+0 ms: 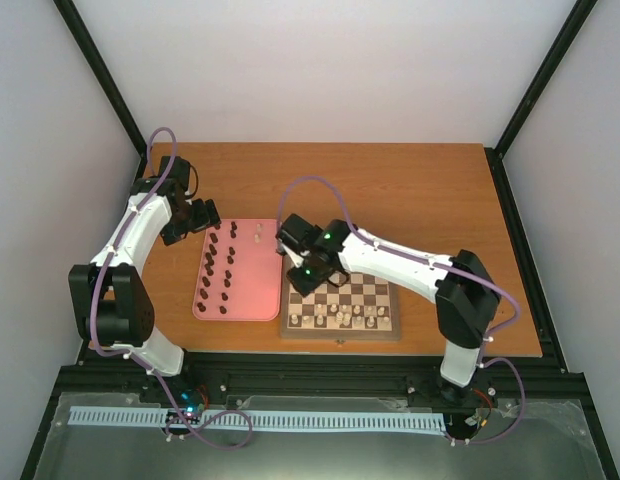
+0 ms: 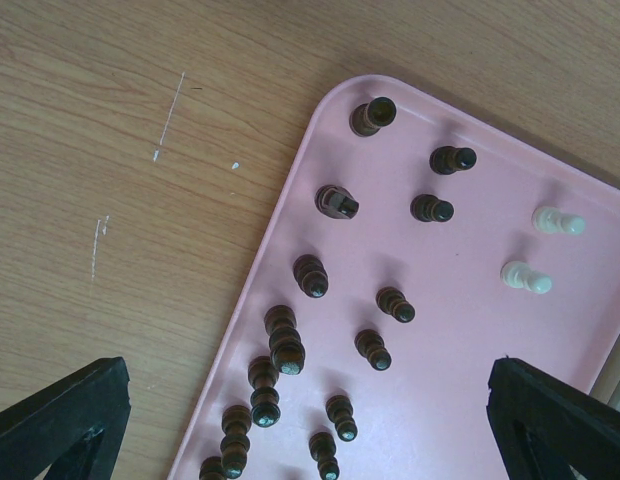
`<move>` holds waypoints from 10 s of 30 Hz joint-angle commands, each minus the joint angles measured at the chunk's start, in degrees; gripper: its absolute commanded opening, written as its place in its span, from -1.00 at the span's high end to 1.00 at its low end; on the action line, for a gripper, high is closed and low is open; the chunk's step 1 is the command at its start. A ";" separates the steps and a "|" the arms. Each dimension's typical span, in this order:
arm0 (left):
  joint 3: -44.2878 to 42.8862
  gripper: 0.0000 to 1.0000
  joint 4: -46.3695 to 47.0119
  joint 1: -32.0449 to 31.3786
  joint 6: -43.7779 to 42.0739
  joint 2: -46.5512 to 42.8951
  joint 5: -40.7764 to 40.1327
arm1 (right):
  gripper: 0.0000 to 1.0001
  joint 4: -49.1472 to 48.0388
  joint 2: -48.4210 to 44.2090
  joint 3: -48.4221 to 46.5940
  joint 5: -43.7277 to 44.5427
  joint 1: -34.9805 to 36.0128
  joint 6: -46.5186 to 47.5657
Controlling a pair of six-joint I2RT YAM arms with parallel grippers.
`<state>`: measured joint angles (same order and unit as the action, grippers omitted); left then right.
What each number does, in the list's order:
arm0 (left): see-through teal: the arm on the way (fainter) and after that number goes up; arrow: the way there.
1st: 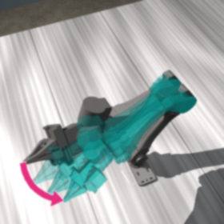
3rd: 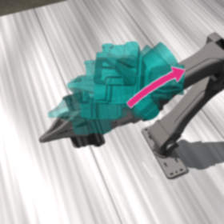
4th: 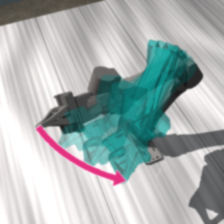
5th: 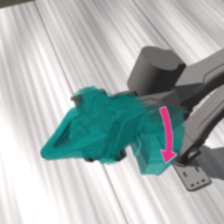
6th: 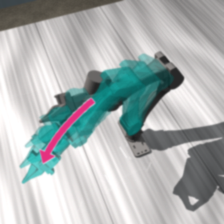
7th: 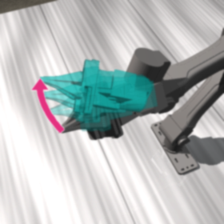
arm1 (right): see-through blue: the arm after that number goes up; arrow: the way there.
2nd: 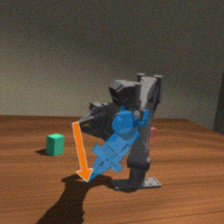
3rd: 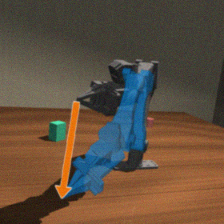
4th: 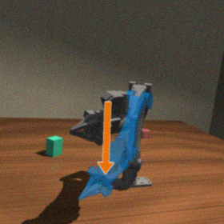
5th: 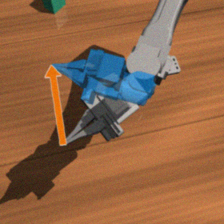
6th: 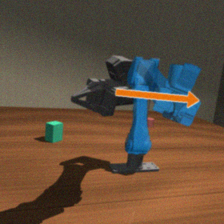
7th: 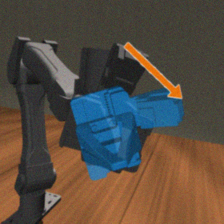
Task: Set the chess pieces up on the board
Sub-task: Pick up the chess piece from the storage box, then place the chess piece on the chessboard, then pick up the chess piece from the storage box, then place the chess piece on the chessboard.
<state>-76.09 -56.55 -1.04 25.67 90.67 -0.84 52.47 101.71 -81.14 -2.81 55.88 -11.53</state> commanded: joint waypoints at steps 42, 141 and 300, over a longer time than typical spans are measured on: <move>-0.46 -1.00 0.59 -0.19 -0.27 -1.18 1.38 | 0.21 -3.58 47.79 -57.54 -2.10 -6.39 -0.07; -0.72 -0.99 0.55 -0.19 -0.49 -0.76 -0.22 | 0.73 -7.64 0.66 7.46 -0.05 3.55 -3.58; -0.37 -0.99 0.27 -0.14 -0.18 -2.36 -2.63 | 0.84 -13.97 -2.62 8.25 -1.41 5.38 1.14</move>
<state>-76.31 -56.58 -1.04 25.71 90.45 -3.03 40.53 98.17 -72.88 -3.79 61.06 -9.80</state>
